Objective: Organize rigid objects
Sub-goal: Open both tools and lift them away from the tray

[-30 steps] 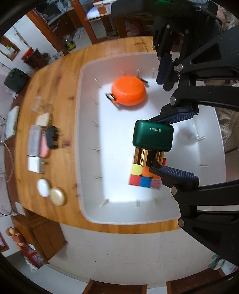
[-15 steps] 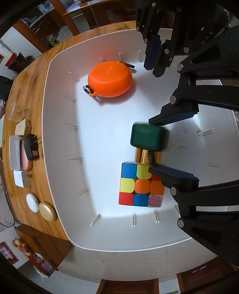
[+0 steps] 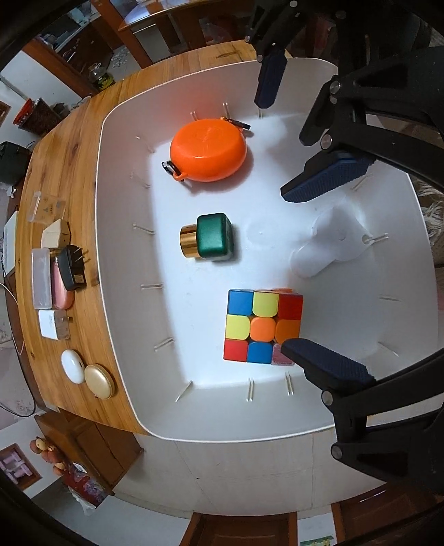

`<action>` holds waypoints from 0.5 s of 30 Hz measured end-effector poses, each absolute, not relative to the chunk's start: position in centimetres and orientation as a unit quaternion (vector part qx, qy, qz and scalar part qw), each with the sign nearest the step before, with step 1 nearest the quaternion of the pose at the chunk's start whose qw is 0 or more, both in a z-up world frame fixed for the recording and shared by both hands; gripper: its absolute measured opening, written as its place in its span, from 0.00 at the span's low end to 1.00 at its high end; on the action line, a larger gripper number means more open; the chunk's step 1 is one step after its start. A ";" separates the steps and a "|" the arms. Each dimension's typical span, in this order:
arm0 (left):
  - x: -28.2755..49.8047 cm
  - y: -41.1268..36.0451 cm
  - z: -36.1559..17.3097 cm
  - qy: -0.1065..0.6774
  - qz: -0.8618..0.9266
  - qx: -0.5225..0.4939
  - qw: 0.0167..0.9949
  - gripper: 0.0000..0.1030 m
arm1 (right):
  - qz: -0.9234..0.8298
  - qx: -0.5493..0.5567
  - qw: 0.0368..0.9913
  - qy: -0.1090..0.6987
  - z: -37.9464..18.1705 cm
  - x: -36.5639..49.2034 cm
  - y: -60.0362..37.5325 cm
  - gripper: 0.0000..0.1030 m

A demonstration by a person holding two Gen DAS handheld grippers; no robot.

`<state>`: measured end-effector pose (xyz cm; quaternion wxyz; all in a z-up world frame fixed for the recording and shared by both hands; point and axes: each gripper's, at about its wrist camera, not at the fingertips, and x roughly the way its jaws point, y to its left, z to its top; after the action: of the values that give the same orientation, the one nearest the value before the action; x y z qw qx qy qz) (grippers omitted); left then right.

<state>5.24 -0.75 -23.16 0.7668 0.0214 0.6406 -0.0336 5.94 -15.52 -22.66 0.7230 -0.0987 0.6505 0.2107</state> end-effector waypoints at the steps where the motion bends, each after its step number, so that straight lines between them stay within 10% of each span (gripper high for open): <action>1: 5.2 -0.8 -23.0 0.639 -0.034 0.024 0.768 0.82 | 0.208 -0.102 0.725 0.649 -22.6 5.9 -15.4 0.51; 15: 4.8 -0.1 -20.6 0.618 -0.037 0.030 0.784 0.82 | 0.203 -0.091 0.736 0.640 -22.0 5.8 -14.6 0.51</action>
<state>4.76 -0.10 -20.64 0.7844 0.0299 0.6184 -0.0371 5.82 -14.64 -22.00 0.7356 -0.0910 0.6398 0.2033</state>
